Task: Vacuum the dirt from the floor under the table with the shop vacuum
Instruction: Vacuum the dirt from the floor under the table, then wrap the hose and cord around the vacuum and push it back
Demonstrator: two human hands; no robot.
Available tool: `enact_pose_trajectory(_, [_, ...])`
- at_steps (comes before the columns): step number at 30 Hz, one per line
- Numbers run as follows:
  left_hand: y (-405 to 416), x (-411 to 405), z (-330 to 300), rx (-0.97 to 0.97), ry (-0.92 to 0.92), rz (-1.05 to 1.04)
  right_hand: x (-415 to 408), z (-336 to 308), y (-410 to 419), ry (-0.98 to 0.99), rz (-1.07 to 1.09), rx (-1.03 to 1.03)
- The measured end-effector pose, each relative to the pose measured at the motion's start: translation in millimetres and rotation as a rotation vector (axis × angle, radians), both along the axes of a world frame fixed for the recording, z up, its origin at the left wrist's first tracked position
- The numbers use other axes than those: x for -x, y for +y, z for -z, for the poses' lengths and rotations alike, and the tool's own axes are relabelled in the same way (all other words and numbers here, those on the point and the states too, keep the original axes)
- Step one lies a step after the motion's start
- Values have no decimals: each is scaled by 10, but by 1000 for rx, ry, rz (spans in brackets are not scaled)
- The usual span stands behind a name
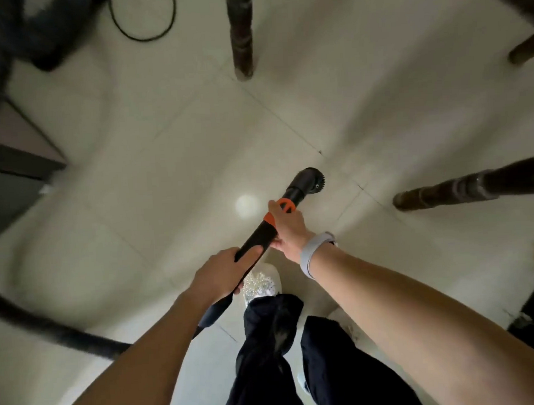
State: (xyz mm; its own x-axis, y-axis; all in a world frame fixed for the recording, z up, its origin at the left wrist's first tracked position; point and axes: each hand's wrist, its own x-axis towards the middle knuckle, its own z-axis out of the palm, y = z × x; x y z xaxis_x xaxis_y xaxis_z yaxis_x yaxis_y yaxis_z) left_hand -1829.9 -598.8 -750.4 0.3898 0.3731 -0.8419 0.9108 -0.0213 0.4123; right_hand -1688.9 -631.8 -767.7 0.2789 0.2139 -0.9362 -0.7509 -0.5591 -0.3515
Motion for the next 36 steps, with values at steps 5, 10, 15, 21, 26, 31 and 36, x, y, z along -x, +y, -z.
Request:
enact_pose_trajectory(5, [363,204,-1101,-76,-65,-182,154,-1263,616,-123,-186,-99])
enact_pose_trajectory(10, [700,522,-2404,-118,-151,-333,469,-2634,1098,-197,-309,-183])
enact_pose_trajectory(15, [922,780,-3393,-184,-250,-506,788,-3683,1470,-295,-421,-327])
enact_pose_trajectory(21, [1203,931,-4031,-272,-332,-688,1040,-4357,1928,-303,-524,-512])
enact_pose_trajectory(26, [1689,870,-4236,-309,-308,-745,1013,-4612,2481,-285,-572,-553])
enact_pose_trajectory(31, [2482,655,-4378,-379,-266,-751,751,-4733,3303,-217,-614,-556])
enact_pose_trajectory(36, [3384,256,-4559,-409,-266,-860,389,-4911,4304,-170,-735,-605])
